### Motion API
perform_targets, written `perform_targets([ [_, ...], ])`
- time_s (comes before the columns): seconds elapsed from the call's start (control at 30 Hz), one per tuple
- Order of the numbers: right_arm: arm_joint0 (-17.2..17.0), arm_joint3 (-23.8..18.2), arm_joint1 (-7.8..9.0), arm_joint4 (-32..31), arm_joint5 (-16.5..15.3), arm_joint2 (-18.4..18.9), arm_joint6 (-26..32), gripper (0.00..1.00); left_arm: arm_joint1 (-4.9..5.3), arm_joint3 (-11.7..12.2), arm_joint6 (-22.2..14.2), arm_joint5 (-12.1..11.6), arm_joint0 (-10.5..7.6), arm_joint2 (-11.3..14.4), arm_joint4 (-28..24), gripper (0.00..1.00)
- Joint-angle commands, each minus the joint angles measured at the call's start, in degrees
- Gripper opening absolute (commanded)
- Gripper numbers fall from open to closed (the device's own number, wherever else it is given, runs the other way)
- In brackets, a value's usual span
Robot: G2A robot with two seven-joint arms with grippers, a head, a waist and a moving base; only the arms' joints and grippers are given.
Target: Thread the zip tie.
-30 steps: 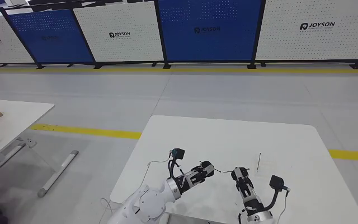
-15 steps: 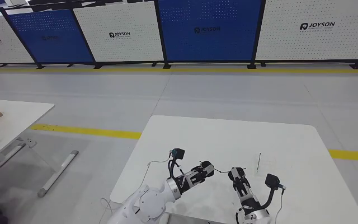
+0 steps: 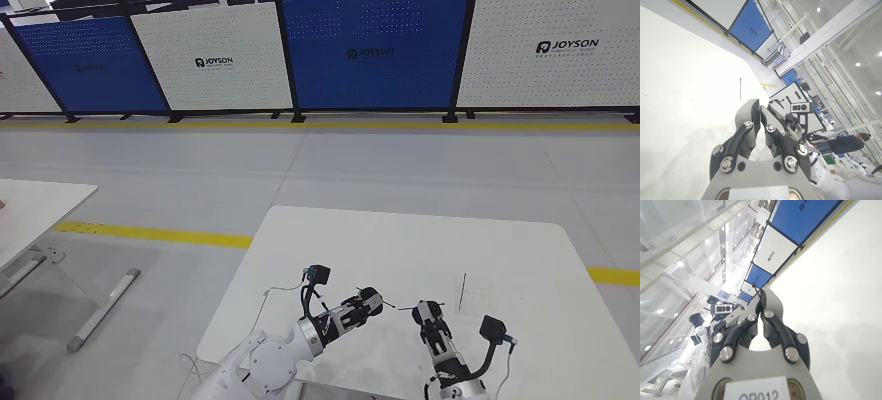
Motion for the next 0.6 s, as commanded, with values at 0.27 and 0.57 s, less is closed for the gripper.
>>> perform_targets([
  [0.27, 0.71, 0.31, -0.13, 0.84, 0.29, 0.33, 0.48, 0.00, -0.14, -0.19, 3.11, 1.75, -0.05, 0.32, 1.57, 0.00],
  [0.57, 0.70, 0.39, -0.14, 1.06, 0.20, 0.52, 0.54, 0.00, -0.09, -0.17, 2.33, 2.69, -0.37, 0.54, 2.07, 0.00],
])
